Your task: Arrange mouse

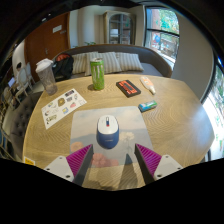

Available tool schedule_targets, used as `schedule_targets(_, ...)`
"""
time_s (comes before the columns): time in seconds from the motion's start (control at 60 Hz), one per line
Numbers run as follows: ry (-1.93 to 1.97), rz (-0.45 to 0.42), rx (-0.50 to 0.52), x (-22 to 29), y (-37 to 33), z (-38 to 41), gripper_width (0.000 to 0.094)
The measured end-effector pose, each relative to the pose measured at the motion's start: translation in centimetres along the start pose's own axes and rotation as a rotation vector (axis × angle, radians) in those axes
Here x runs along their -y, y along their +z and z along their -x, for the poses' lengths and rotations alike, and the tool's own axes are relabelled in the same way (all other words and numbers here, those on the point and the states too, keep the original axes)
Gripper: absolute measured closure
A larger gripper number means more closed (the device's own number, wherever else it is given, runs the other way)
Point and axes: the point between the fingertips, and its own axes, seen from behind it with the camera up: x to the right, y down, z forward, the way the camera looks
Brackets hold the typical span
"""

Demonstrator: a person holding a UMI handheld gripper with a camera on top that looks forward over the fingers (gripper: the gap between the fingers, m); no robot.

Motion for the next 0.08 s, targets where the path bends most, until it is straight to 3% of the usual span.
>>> schedule_targets(0.083, -0.007, 0.044, -0.012, -3.2, -3.0, -1.5, 0.0088)
